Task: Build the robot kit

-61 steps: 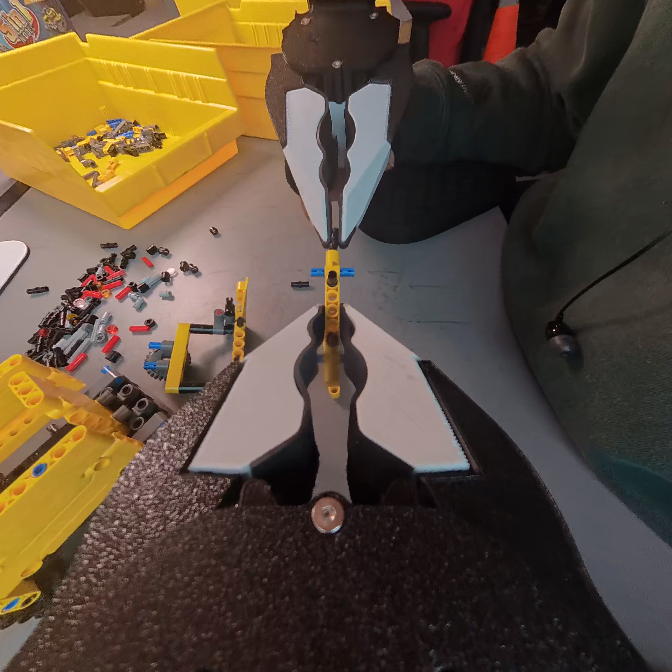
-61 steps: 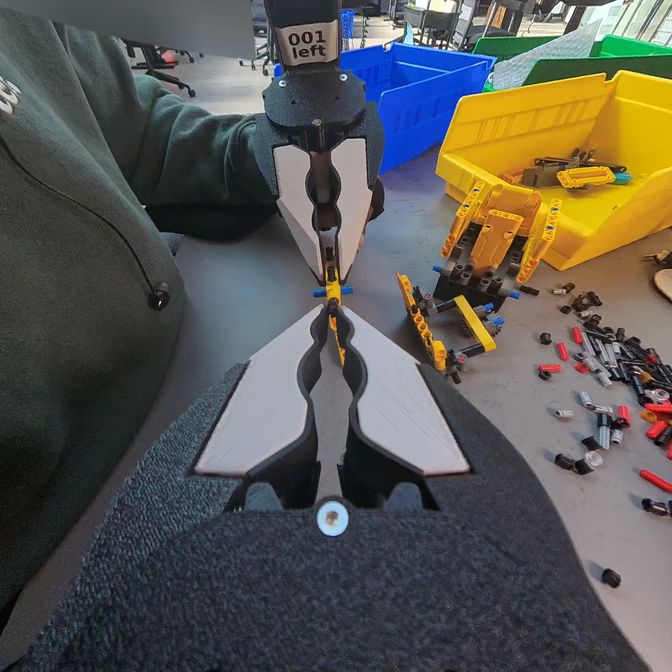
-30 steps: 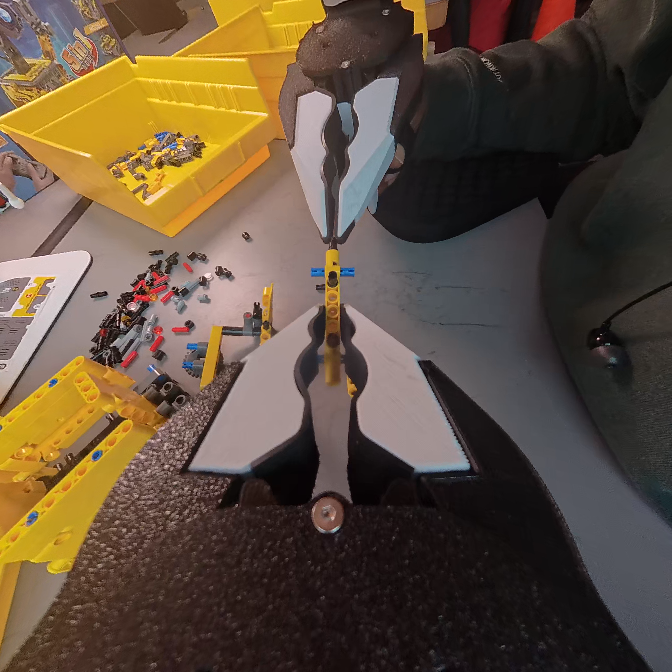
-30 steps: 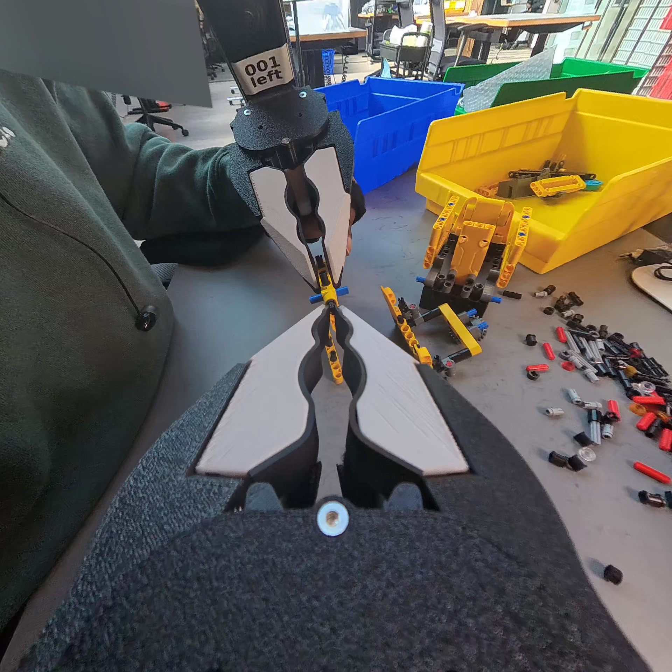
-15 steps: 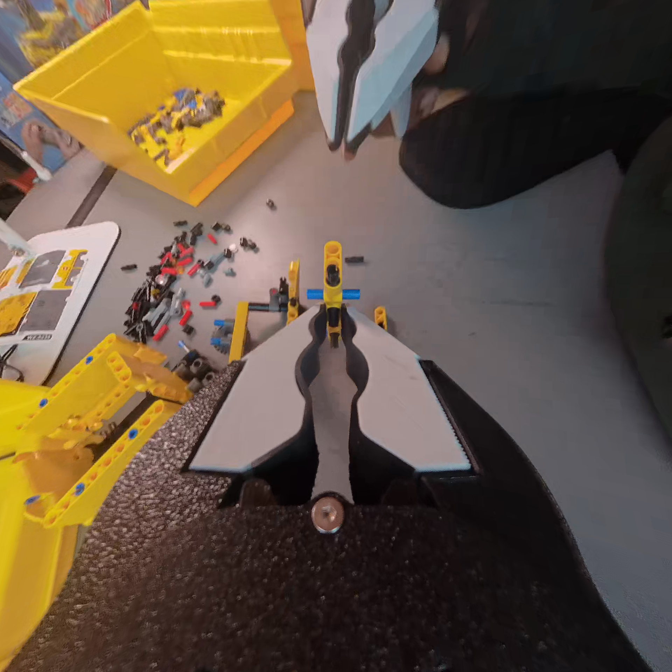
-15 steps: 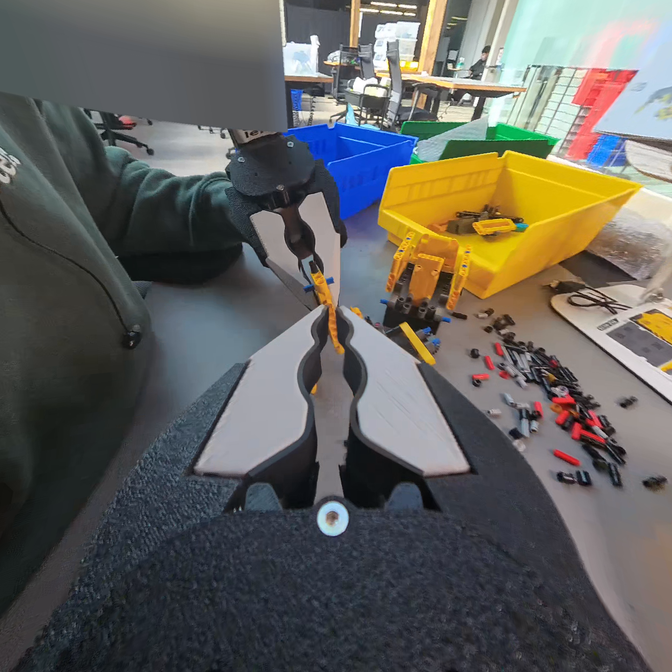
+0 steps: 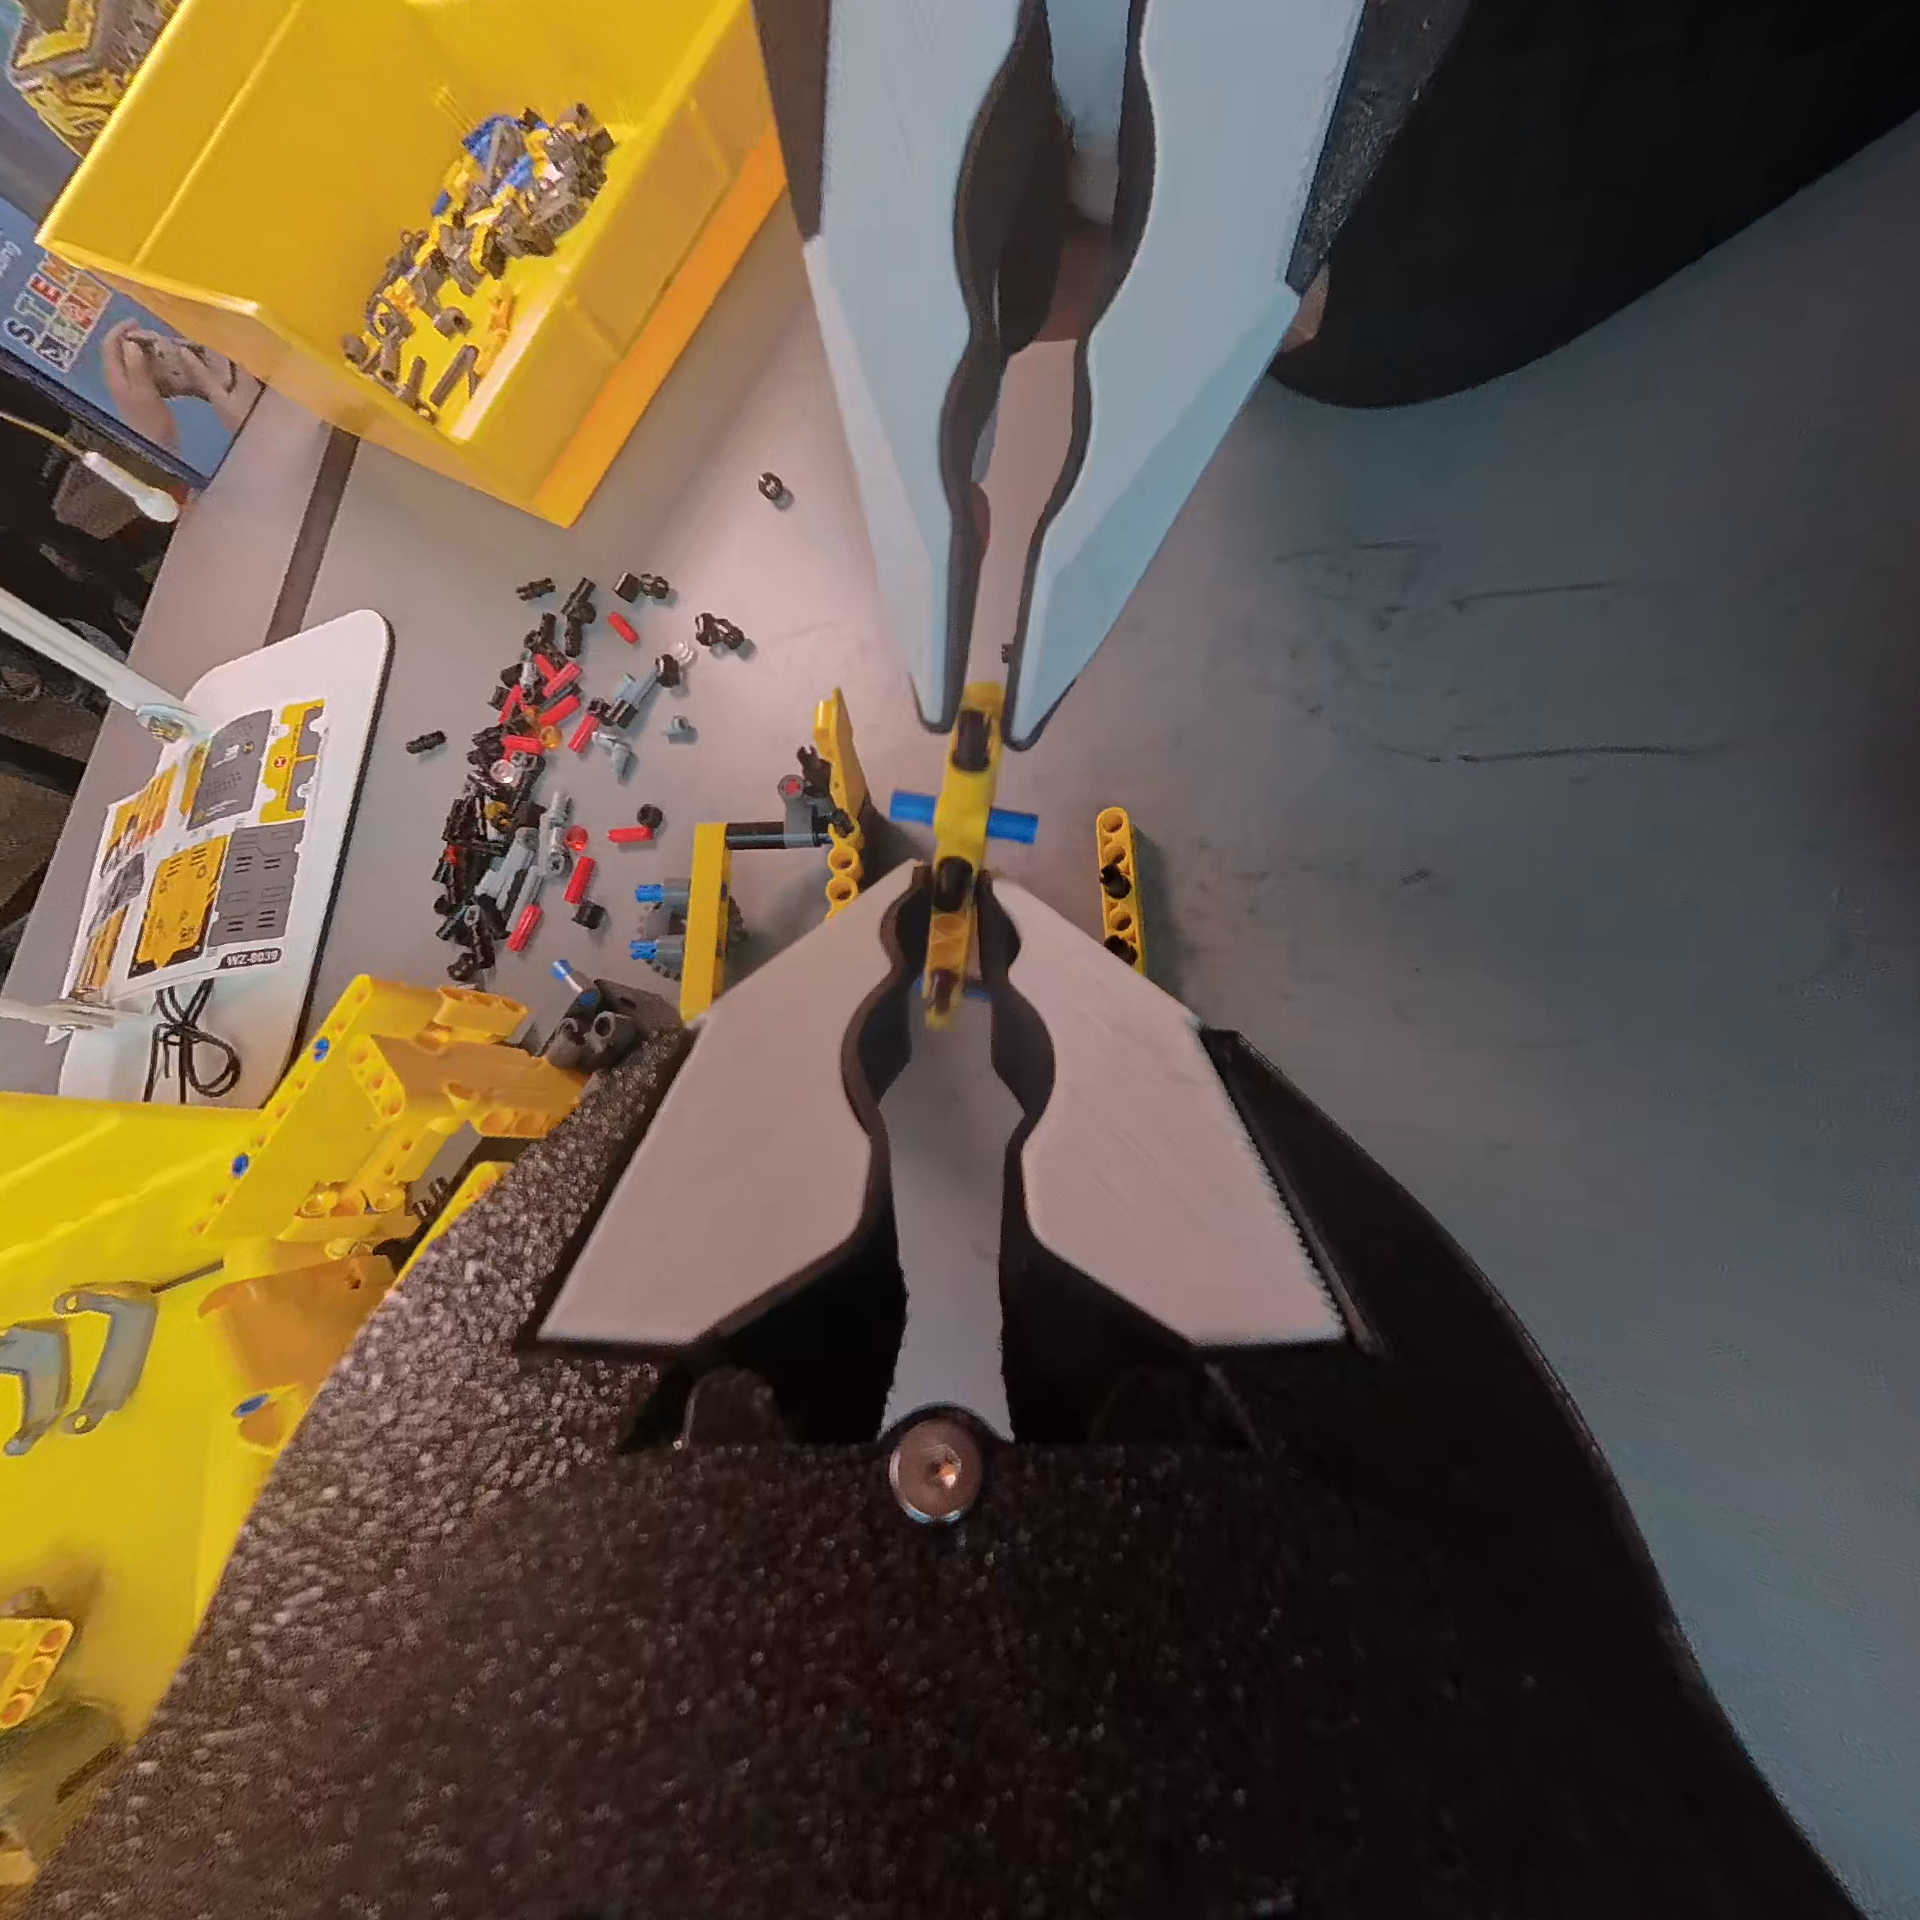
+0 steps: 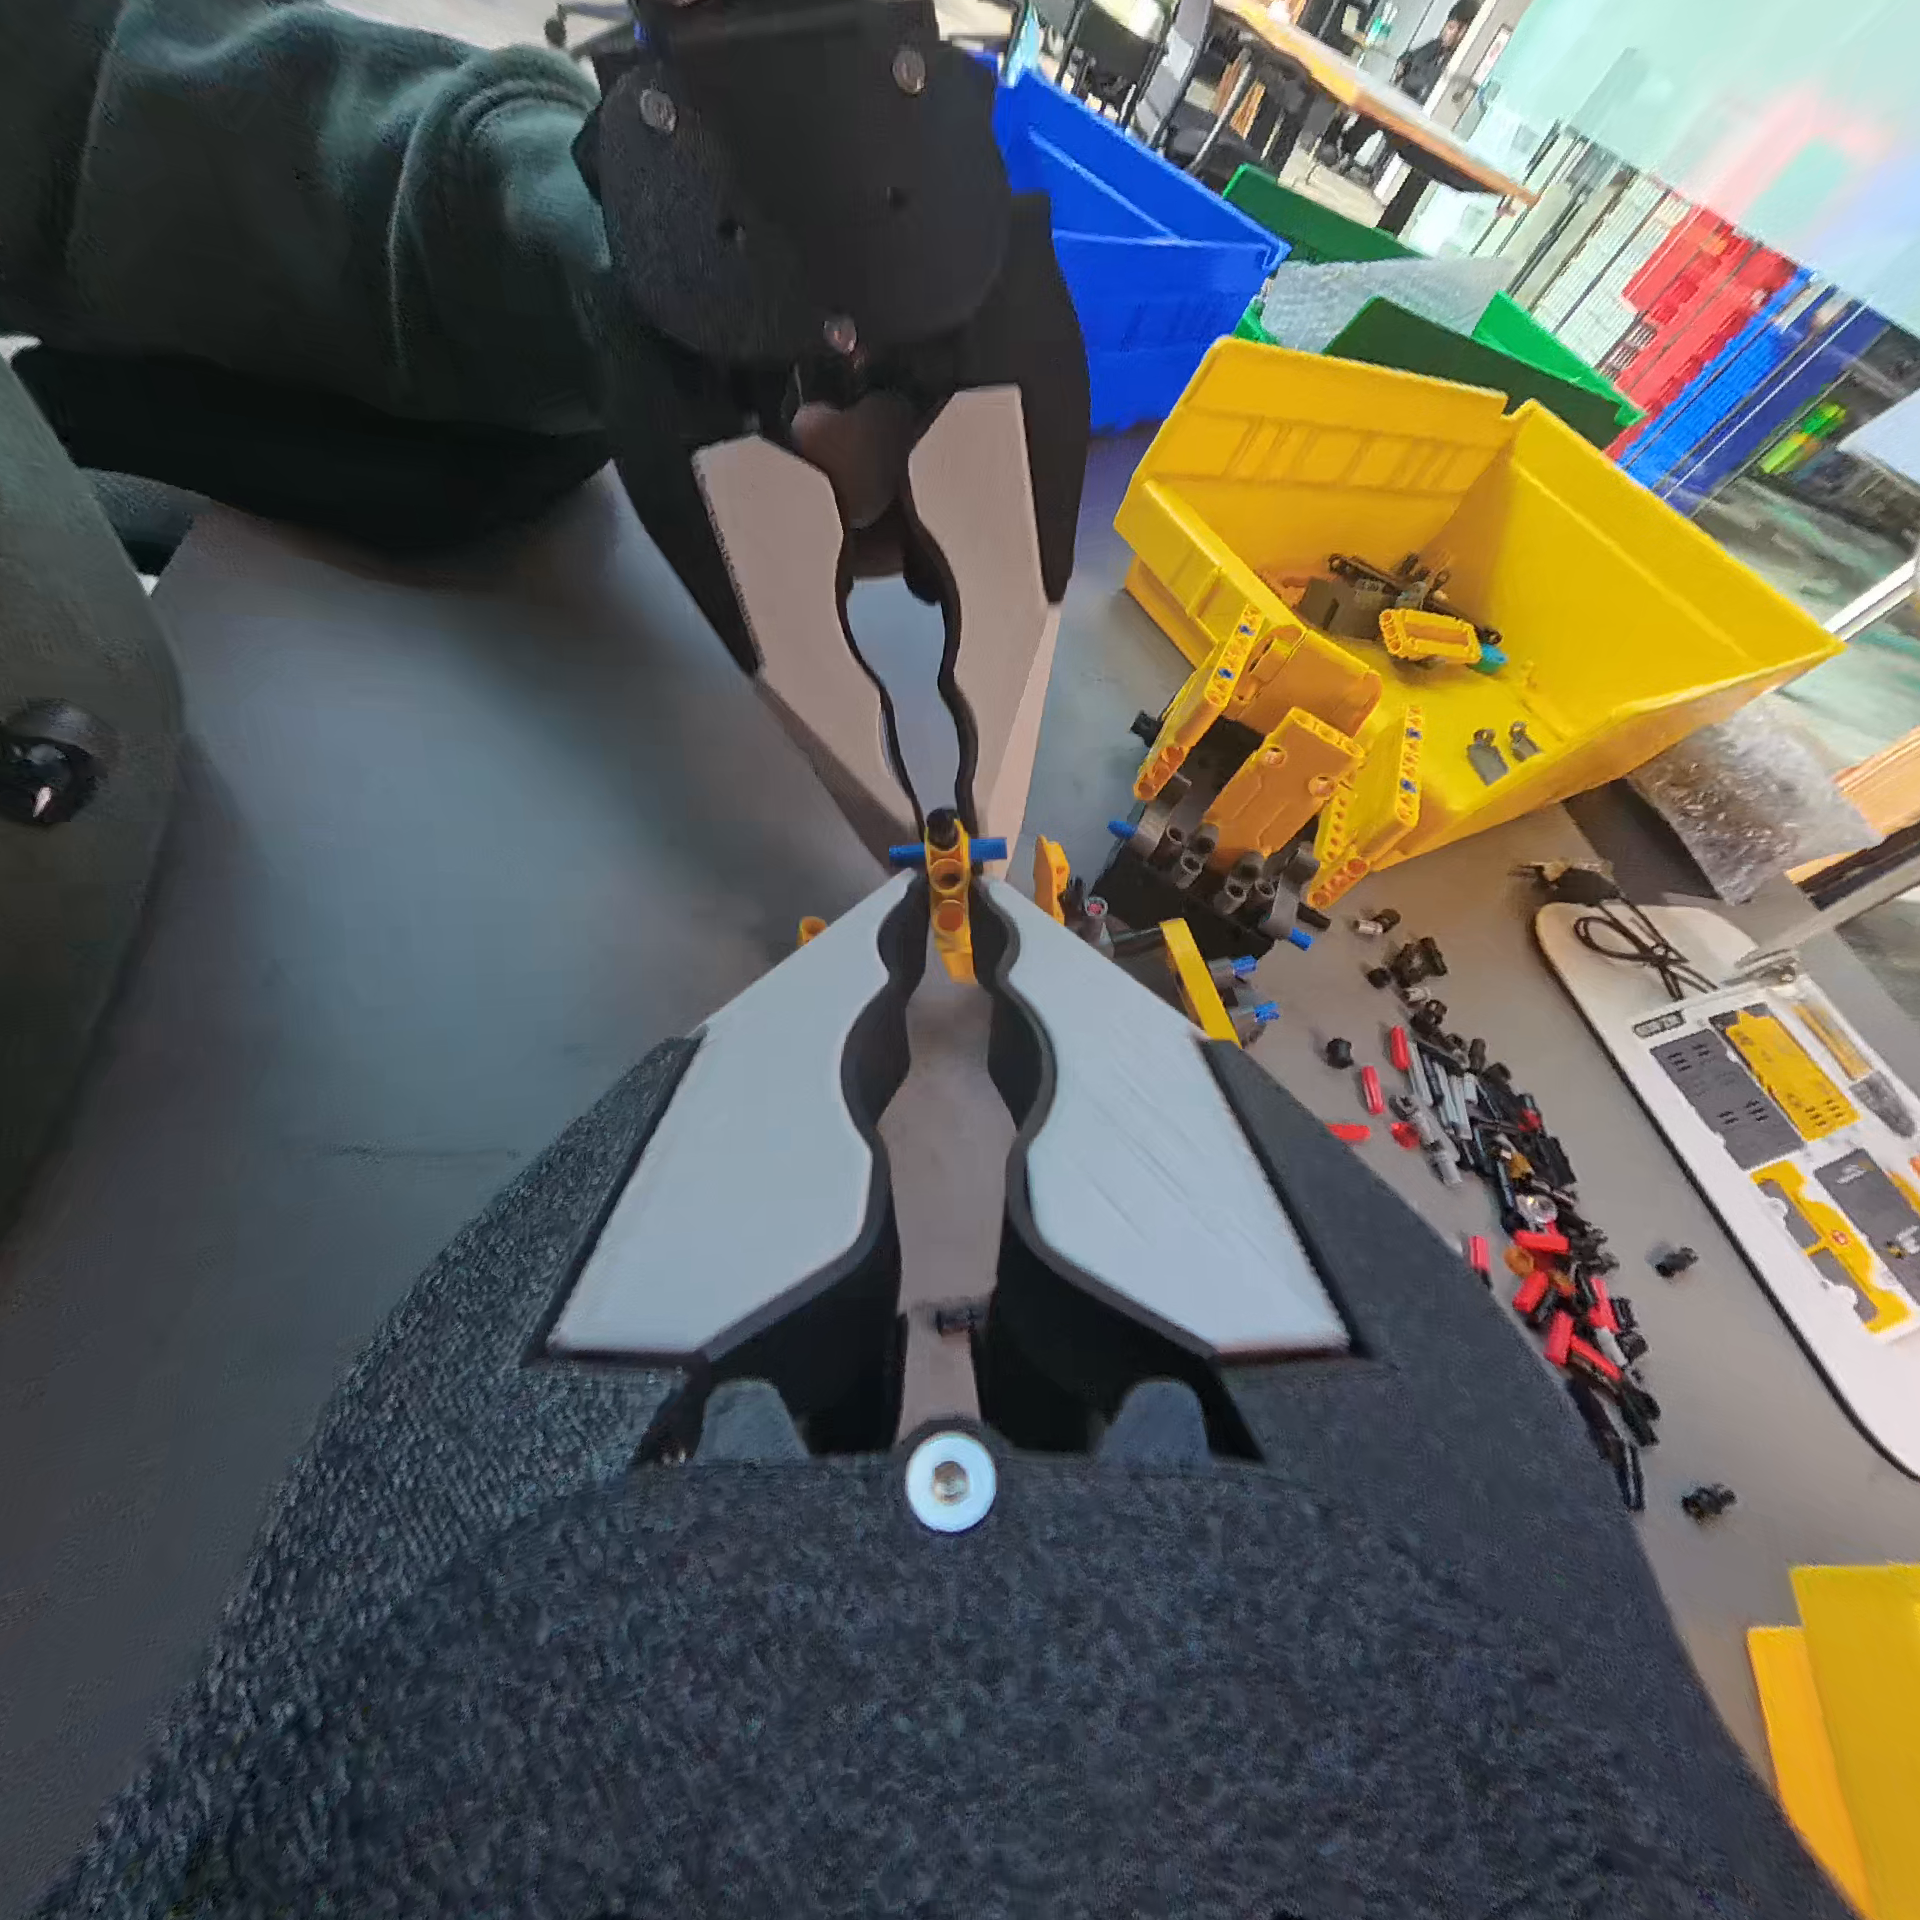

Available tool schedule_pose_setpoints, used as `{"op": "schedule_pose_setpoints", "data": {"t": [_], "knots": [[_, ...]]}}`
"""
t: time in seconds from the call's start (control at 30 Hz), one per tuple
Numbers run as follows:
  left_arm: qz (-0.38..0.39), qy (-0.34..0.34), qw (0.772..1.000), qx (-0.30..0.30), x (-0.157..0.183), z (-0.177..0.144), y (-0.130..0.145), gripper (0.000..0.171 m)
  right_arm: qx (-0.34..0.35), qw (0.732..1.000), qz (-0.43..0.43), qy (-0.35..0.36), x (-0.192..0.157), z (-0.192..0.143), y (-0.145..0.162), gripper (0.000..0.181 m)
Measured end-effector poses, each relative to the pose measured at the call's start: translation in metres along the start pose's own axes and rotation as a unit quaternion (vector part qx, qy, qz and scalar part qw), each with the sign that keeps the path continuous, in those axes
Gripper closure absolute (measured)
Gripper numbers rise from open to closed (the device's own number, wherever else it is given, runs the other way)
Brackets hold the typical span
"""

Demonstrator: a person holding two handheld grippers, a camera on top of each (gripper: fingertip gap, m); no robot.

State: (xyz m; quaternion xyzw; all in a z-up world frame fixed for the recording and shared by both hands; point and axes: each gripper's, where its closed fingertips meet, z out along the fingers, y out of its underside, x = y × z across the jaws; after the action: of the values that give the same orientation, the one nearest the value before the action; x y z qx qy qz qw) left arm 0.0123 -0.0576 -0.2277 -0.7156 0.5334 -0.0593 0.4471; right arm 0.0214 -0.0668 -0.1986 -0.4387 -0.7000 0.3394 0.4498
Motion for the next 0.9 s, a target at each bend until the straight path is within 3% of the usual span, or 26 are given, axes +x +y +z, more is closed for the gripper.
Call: {"op": "schedule_pose_setpoints", "data": {"t": [0.1,0.2,0.33,0.53,0.7,0.9], "knots": [[-0.059,0.041,0.995,0.071,0.004,-0.012,-0.02,0.165,-0.025,0.998,0.05,-0.033,0.004,-0.011,0.017,0.175],[-0.039,0.042,0.997,0.046,0.008,-0.003,-0.013,0.165,-0.069,0.997,0.017,-0.025,0.002,-0.009,0.03,0.175],[-0.04,0.039,0.998,0.041,0.007,0.001,-0.011,0.165,-0.076,0.996,0.029,-0.021,0.004,-0.01,0.036,0.176],[-0.017,0.017,0.999,-0.029,0.005,0.026,0.01,0.165,-0.15,0.984,0.083,-0.042,0.009,-0.03,0.072,0.149],[-0.001,0.019,0.999,-0.038,0.01,0.037,0.013,0.165,-0.196,0.974,0.109,-0.037,0.012,-0.039,0.093,0.152],[-0.02,0.028,0.999,-0.024,0.012,0.032,0.012,0.156,-0.216,0.967,0.12,-0.066,0.005,-0.031,0.097,0.156]]}}
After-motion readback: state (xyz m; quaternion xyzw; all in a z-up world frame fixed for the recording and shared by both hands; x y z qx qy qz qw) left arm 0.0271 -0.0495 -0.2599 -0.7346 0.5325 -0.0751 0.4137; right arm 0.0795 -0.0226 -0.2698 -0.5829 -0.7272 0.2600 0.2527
